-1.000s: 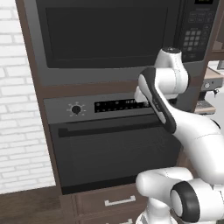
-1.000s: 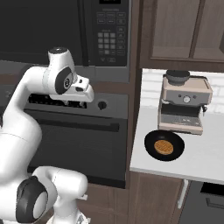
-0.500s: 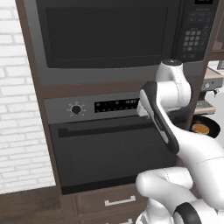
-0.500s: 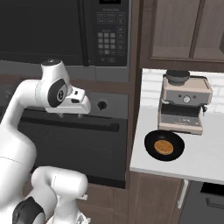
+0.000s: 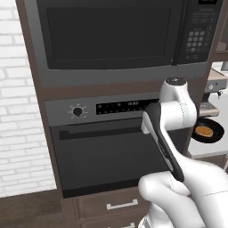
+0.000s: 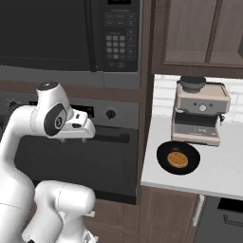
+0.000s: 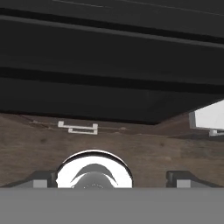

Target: Open the microwave, place the bowl with waffle inside the microwave, then close the microwave door and turn it on.

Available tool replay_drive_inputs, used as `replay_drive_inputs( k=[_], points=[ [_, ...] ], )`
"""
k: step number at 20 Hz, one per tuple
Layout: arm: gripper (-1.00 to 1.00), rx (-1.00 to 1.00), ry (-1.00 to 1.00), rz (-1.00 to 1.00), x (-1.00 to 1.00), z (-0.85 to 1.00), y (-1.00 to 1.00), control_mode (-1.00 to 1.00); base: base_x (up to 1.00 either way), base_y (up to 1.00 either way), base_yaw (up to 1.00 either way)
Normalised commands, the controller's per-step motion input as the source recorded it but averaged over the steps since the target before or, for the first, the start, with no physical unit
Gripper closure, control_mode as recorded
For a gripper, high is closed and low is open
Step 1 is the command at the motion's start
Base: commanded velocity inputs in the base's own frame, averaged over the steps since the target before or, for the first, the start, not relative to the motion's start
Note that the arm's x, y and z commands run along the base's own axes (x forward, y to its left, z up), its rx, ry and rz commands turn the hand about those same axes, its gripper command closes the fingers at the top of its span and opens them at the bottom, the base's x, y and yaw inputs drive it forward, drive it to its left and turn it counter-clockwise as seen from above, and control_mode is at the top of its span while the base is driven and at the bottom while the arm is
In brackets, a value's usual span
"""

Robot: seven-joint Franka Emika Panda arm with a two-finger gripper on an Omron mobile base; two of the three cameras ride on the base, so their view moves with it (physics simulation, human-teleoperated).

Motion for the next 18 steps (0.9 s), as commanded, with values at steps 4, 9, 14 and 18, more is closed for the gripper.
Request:
replay_drive_inputs(
  k=[4, 9, 14, 18],
  points=[
    [-1.0, 0.0, -0.02, 0.0, -0.08, -0.03, -0.01, 1.0, -0.13, -0.14, 0.02],
    [-1.0, 0.0, 0.0, 0.0, 0.0, 0.0, 0.0, 1.0, 0.0, -0.5, 0.03],
    [-1.0, 0.0, 0.0, 0.0, 0.0, 0.0, 0.0, 1.0, 0.0, -0.68, 0.02],
    [-1.0, 0.0, 0.0, 0.0, 0.0, 0.0, 0.0, 1.0, 0.0, -0.59, 0.02]
  ],
)
